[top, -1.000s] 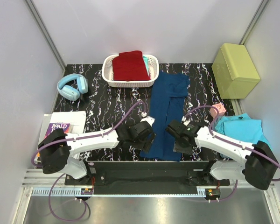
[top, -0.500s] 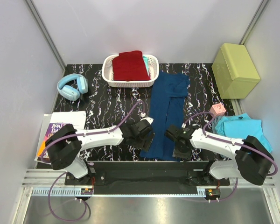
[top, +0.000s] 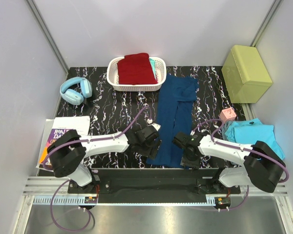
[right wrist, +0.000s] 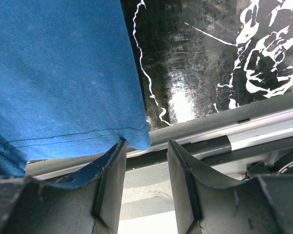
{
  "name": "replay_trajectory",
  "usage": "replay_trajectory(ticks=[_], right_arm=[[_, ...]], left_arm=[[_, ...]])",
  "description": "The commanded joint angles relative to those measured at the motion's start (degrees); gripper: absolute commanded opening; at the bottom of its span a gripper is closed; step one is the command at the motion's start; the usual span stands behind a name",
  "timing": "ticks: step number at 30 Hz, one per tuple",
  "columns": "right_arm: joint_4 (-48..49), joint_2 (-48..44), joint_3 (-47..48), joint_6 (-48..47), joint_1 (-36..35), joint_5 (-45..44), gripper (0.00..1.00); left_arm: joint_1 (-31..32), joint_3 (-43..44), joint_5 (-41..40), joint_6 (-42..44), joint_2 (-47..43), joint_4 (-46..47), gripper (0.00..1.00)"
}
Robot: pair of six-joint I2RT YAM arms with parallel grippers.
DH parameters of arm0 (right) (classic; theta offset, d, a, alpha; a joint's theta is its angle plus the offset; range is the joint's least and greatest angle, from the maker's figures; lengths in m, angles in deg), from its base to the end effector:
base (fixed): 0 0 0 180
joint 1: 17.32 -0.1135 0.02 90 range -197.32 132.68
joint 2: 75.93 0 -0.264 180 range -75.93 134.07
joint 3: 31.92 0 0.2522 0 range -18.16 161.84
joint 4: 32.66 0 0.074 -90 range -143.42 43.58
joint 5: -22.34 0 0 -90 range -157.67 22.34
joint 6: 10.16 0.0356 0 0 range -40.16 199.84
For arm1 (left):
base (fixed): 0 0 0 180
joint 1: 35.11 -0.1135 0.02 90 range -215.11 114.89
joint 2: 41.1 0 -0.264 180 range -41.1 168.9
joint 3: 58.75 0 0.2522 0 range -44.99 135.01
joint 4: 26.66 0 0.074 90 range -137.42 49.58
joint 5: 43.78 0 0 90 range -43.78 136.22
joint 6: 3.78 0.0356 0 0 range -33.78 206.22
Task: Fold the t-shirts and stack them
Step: Grab the bottom of the folded rectangular tshirt with both arms
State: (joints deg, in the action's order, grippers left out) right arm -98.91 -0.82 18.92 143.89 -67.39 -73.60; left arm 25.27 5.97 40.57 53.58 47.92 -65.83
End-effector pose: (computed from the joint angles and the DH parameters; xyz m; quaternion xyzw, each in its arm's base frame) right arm 0.1191 0.1365 0.1556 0.1213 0.9913 -0.0320 0.0410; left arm 0.1485 -0.2540 0.1758 0.2221 0.9465 -0.1333 0.1925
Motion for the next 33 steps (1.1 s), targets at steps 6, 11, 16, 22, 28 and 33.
replay_trajectory(ticks=[6, 11, 16, 22, 28, 33], right_arm=[[1.1, 3.8, 4.2, 1.7, -0.7, -4.1, 0.46], [1.6, 7.7, 6.2, 1.0, -0.7, -4.1, 0.44], [1.9, 8.9, 6.2, 1.4, -0.6, -3.2, 0.40], [1.8, 9.3, 5.5, 2.0, -0.7, -2.5, 0.27], [1.7, 8.8, 4.8, 2.3, -0.6, -2.1, 0.06], [1.4, 8.6, 5.0, 2.4, -0.6, -2.2, 0.00]], left_arm=[[-0.1, -0.8, 1.8, -0.1, -1.0, 2.0, 0.76], [-0.1, -1.0, 2.0, -0.1, -1.0, 2.0, 0.76], [-0.1, -1.3, 2.1, 0.1, -1.2, 2.0, 0.75], [0.0, -1.0, 2.5, 0.3, -1.0, 2.2, 0.74], [0.0, -0.7, 2.7, 0.7, -0.7, 2.2, 0.72], [0.0, -0.3, 3.0, 0.7, -0.3, 2.2, 0.72]])
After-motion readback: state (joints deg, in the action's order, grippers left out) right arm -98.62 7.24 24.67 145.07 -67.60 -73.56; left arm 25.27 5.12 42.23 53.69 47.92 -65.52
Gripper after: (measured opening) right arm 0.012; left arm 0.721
